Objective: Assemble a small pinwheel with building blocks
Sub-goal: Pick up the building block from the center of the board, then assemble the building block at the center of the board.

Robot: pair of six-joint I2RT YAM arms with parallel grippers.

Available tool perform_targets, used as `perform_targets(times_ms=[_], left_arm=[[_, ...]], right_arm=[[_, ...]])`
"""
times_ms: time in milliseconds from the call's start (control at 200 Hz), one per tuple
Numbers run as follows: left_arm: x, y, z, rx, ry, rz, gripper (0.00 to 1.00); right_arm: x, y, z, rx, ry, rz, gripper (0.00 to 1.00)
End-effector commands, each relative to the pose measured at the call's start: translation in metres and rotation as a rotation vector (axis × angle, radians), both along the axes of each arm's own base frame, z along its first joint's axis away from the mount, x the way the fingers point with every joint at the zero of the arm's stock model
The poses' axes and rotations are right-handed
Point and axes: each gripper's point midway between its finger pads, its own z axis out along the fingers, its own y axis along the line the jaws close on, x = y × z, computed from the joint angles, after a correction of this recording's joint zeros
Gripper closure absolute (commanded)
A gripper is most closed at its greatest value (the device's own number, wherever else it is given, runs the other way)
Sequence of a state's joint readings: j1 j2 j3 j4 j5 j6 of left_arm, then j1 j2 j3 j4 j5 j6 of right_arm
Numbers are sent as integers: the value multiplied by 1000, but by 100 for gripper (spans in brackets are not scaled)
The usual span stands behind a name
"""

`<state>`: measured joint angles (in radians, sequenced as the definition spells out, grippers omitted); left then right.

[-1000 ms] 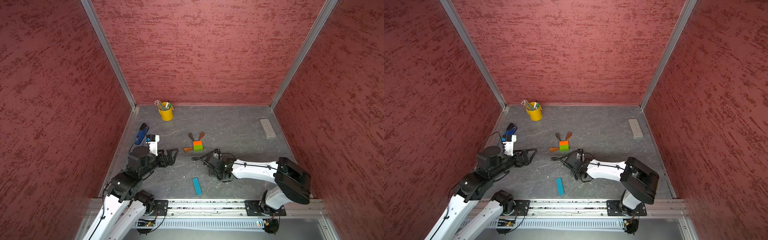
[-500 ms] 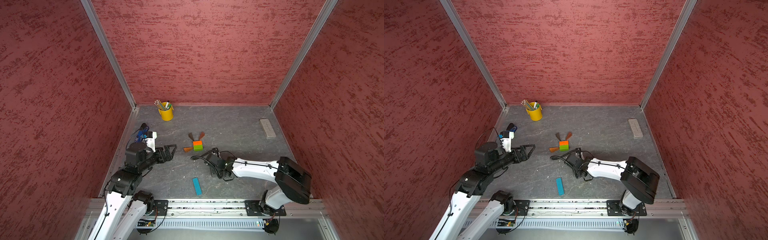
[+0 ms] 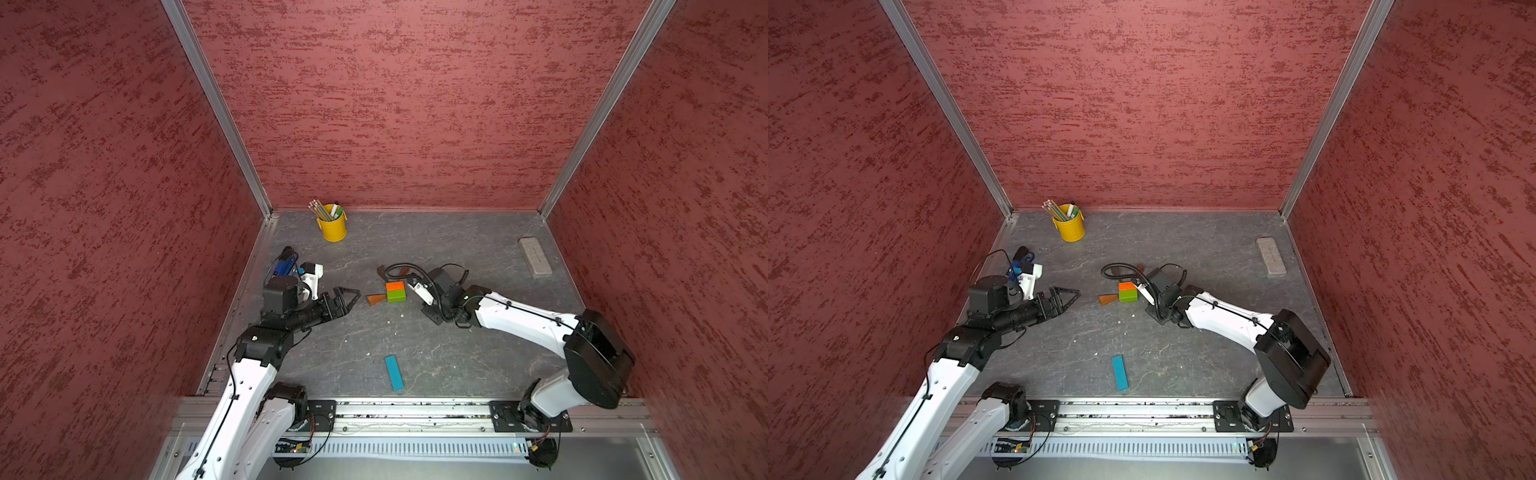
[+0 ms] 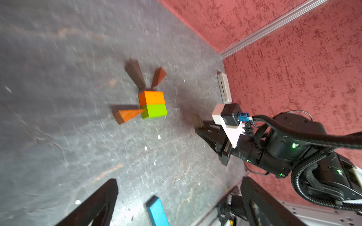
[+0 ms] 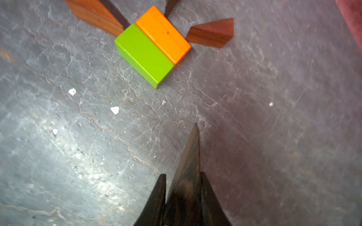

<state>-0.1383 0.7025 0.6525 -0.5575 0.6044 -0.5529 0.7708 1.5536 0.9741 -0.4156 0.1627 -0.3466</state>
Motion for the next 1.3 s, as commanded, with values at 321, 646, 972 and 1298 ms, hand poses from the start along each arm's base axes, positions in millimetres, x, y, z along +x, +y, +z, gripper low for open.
perform_targets(times_ms=[321, 646, 972, 1298], left_arm=[[-6, 4, 12, 2, -30, 4, 0], [-5, 8, 17, 3, -27, 19, 0], [-3, 8, 16, 12, -34, 19, 0], [-5, 7, 18, 7, -43, 11, 0]], right_arm=[[24, 3, -36, -166, -72, 706, 94], [41, 21, -53, -87, 64, 758, 95], [41, 21, -62, -81, 99, 727, 93], [46, 17, -61, -105, 89, 703, 77]])
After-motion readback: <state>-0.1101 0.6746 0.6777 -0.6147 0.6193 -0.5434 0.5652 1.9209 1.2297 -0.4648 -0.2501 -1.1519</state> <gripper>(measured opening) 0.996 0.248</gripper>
